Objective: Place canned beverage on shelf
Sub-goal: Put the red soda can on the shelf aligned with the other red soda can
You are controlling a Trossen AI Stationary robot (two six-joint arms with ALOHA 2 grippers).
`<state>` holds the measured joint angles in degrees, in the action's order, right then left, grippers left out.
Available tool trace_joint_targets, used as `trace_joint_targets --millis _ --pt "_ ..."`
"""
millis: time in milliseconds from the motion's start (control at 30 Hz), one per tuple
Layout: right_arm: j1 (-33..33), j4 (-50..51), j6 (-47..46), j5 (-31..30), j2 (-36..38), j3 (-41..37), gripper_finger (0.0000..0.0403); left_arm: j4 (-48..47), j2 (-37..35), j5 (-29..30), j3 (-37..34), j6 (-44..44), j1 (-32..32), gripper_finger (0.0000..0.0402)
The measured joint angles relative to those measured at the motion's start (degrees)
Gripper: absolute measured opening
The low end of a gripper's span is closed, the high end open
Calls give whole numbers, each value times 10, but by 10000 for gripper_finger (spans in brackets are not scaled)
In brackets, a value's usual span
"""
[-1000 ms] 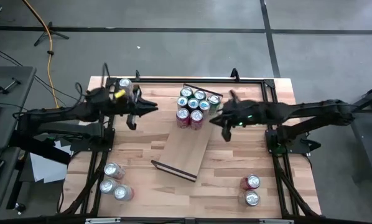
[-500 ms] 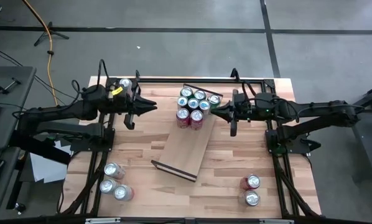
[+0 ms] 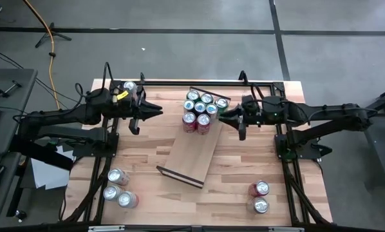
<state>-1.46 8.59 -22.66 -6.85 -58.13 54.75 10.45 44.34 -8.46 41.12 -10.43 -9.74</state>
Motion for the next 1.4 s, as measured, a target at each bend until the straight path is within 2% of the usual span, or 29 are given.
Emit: trace_joint_targets --millis 133,233,333,400,467,533,667,767,967,1100,1233,1400 --pt "-7 134 -45 6 -2 51 198 -5 0 0 0 0 0 0" --pt "-11 173 -54 5 -5 81 275 -5 0 0 0 0 0 0" --pt "-12 188 -51 16 -6 97 328 -5 0 0 0 0 0 0" --pt "-12 201 -42 39 -7 101 347 -5 0 0 0 0 0 0" --pt "-12 214 -55 60 -7 105 355 -5 0 0 0 0 0 0" --pt "-12 241 -108 82 -7 111 357 -5 0 1 0 0 0 0" --pt "-13 326 -265 174 -8 113 358 -4 0 1 0 0 0 0" --pt "-40 408 -391 238 -8 112 358 -4 0 4 0 0 0 0" --pt "-168 567 -642 233 -23 111 358 -5 0 4 0 -12 0 0" --pt "-264 603 -801 218 -54 111 358 -7 0 4 0 -15 0 0" --pt "-330 609 -897 221 -106 111 358 -8 0 4 0 -15 0 0" --pt "-366 595 -969 220 -169 110 358 -8 0 4 0 -15 0 0"
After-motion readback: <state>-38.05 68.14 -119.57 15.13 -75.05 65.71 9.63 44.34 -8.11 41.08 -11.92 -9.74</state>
